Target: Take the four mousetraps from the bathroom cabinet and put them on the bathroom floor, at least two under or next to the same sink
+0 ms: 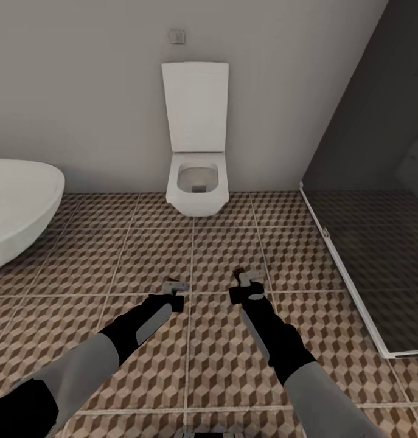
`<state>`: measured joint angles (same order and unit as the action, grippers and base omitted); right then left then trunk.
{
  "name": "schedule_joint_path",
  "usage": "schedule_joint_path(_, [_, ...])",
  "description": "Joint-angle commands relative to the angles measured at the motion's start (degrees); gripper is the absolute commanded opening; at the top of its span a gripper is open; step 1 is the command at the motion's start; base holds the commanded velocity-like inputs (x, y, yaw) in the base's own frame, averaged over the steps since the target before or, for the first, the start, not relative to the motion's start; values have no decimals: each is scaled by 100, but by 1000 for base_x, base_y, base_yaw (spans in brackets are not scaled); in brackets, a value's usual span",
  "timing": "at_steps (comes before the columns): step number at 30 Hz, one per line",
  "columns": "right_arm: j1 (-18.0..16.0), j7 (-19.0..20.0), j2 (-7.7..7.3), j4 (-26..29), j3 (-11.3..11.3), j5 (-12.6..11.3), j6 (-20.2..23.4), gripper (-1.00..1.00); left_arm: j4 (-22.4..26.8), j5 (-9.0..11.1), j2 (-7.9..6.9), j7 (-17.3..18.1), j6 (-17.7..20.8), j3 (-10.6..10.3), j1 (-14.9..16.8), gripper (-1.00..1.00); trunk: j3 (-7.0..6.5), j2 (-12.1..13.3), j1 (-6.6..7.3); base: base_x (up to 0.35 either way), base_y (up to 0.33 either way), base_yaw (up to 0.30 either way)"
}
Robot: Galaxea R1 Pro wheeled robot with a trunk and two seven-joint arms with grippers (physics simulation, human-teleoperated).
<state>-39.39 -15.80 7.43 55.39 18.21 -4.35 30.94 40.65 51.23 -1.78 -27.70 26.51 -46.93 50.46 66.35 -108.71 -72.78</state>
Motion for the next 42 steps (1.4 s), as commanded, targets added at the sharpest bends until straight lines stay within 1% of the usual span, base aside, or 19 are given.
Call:
schedule_joint_path(1, [-123, -66, 0, 3, 16, -61, 114, -100, 13, 53, -6, -52, 3, -36, 7, -100, 23, -44, -22, 0, 0, 0])
schedule_joint_path(2, [-233, -71, 5, 1, 16, -63, 176, -100, 13, 53, -4, -52, 3, -36, 7, -100, 41, -84, -44, 0, 0, 0])
schedule_joint_path(5, [-405, -78, 12, -1, 16, -67, 253, -100, 13, 53, -4, -52, 3, -36, 7, -100, 94, -204, -110, 0, 0, 0])
schedule_joint_path(14, [-487, -29, 25, -5, 56, -111, 239, -100, 23, 48, -6, -52, 3, -36, 7, -100, 256, -565, -308, 0, 0, 0])
schedule_joint_path(18, [-490, 99, 23, -13, 65, -118, 191, -100, 29, 47, -7, -52, 3, -36, 7, -100, 256, -565, -308, 0, 0, 0])
schedule_joint_path(24, [-483, 557, 3, -19, 63, -119, 153, -100, 38, 45, -7, -52, 3, -36, 7, -100, 256, -565, -308, 0, 0, 0])
schedule_joint_path(26, [-478, 627, -9, -19, 63, -113, 72, -100, 49, 45, -7, -52, 3, -36, 7, -100, 256, -565, -308, 0, 0, 0])
schedule_joint_path(29, [-462, 677, -23, -30, 62, -96, -287, -100, 159, 43, -7, -55, -2, -36, 7, -100, 256, -565, -308, 0, 0, 0])
schedule_joint_path(31, [-453, 691, -28, -69, 61, -89, -621, -100, 302, 39, -11, -64, -13, -36, 7, -100, 256, -565, -308, 0, 0, 0])
schedule_joint_path(37, [-447, 707, -21, -495, 65, -91, -1035, -100, 403, 29, -1, -78, -41, -6, 7, -100, 256, -565, -308, 0, 0, 0])
schedule_joint_path(38, [-447, 706, -9, -588, 67, -87, -1155, -100, 403, 28, 5, -78, -44, 2, 7, -100, 256, -565, -308, 0, 0, 0])
schedule_joint_path(39, [-447, 704, -4, -653, 67, -83, -1259, -100, 402, 28, 20, -78, -48, 7, 7, -100, 256, -565, -308, 0, 0, 0])
schedule_joint_path(41, [-446, 702, 2, -738, 68, -78, -1371, -100, 357, 22, 130, -78, -56, 13, 7, -100, 256, -565, -308, 0, 0, 0])
schedule_joint_path(42, [-446, 702, 2, -753, 68, -78, -1387, -100, 330, 21, 162, -78, -60, 14, 7, -100, 256, -565, -308, 0, 0, 0])
